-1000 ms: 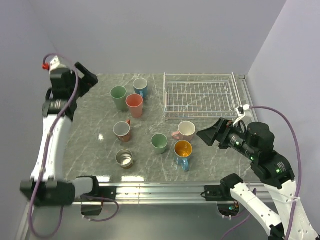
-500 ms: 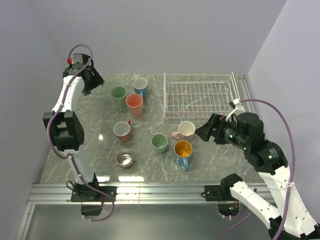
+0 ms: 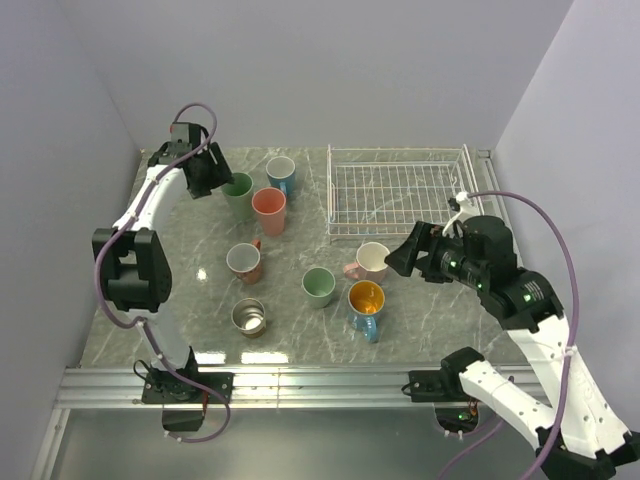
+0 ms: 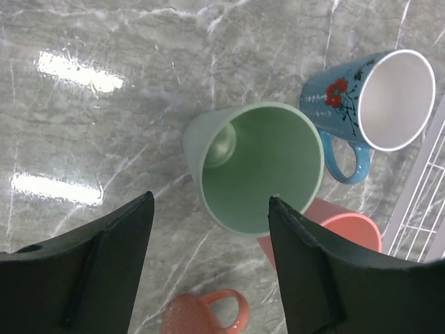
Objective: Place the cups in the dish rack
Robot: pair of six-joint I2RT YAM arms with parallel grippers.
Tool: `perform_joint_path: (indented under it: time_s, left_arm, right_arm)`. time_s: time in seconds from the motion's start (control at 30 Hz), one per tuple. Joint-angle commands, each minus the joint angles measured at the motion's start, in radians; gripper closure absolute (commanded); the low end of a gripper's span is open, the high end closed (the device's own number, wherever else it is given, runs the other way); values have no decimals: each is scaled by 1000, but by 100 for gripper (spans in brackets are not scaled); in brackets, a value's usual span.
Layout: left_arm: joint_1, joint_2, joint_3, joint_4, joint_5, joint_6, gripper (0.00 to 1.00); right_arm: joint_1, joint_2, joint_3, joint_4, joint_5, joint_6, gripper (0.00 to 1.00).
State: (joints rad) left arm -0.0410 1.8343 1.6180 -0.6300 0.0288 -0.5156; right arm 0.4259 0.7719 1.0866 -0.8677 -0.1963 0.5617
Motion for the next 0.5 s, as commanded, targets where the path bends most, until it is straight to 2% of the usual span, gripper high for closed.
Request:
perform_joint_path:
  time_s: [0.0,0.33,0.4,0.43,0.47]
  left_arm:
    - [4,40,6,35,-7,20,29]
    - [-20,149,114,-28,-24,-3,53]
    - [-20,166,129,-31,-18,-3,70]
    - [-20,169,149,-34,-18,-1,86]
    - [-20,172,160,-42,-18,-3,95]
  right_arm:
    - [5,39,36,47,-15,-22,11]
    - [5,145,64,64,-109,-94,11]
    - [5,159,58,82,-114,-101,11]
    - [5,167,56,94,-111,-105,12]
    - [7,185,59,98,-106,-106,12]
